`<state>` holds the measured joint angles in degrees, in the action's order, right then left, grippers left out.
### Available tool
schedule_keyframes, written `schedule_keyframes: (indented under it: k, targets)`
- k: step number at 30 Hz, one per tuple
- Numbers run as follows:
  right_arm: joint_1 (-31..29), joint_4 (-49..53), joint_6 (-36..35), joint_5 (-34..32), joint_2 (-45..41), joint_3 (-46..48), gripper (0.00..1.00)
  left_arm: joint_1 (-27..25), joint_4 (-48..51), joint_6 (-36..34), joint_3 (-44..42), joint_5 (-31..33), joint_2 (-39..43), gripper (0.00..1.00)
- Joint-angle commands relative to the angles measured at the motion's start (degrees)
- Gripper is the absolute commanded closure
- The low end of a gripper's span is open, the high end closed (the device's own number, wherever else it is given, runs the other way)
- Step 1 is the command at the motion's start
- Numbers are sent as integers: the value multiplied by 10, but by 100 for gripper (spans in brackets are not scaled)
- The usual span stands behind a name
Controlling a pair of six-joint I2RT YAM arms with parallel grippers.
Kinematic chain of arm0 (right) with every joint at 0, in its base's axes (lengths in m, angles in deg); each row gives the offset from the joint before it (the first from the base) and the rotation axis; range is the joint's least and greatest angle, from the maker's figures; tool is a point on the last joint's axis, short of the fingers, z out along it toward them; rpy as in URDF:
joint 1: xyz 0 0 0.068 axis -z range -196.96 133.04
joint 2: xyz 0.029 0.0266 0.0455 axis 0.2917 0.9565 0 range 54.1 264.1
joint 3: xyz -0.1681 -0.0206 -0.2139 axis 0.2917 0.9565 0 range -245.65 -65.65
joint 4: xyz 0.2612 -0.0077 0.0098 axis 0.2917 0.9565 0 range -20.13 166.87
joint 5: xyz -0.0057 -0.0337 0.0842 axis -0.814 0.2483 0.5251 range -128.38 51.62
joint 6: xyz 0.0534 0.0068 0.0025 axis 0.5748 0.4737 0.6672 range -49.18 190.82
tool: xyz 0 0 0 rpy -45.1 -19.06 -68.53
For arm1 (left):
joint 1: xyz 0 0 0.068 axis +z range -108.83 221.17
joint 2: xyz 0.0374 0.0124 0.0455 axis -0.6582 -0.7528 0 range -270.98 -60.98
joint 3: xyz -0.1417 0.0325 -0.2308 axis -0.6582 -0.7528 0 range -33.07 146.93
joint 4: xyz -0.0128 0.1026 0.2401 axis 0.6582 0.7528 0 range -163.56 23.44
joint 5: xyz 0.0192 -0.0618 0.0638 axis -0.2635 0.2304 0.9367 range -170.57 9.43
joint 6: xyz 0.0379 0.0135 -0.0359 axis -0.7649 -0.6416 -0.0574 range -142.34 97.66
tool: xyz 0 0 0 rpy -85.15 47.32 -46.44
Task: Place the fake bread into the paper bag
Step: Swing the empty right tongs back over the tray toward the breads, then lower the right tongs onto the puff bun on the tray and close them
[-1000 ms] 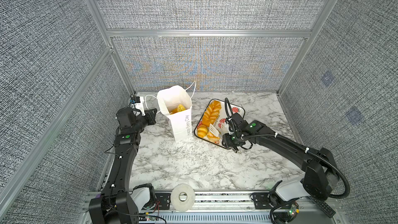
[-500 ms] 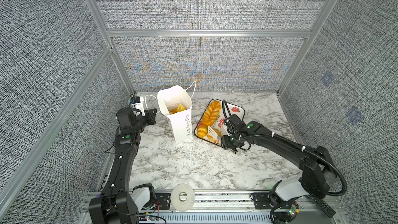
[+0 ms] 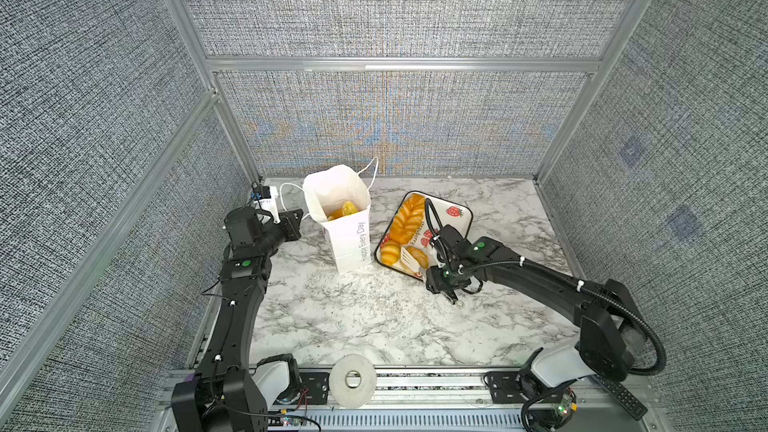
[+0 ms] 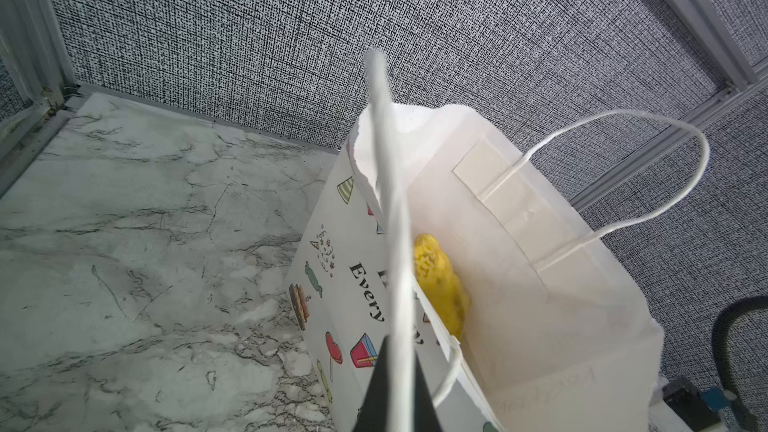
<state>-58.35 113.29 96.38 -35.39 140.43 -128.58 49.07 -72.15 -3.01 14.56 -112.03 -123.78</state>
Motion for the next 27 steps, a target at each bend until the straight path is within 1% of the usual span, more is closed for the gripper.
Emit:
schedule_keyframes:
  k: [1,9,27]
  targets:
    - [-2,12,-1,-18,-8,0,44,0,-4,-3,0,-4,-1,100]
    - [-2,19,-4,-24,-32,-1,43,0,-4,-2,1,-4,-2,100]
    - [-3,20,-19,-18,-7,3,41,0,-2,-4,1,-4,-3,100]
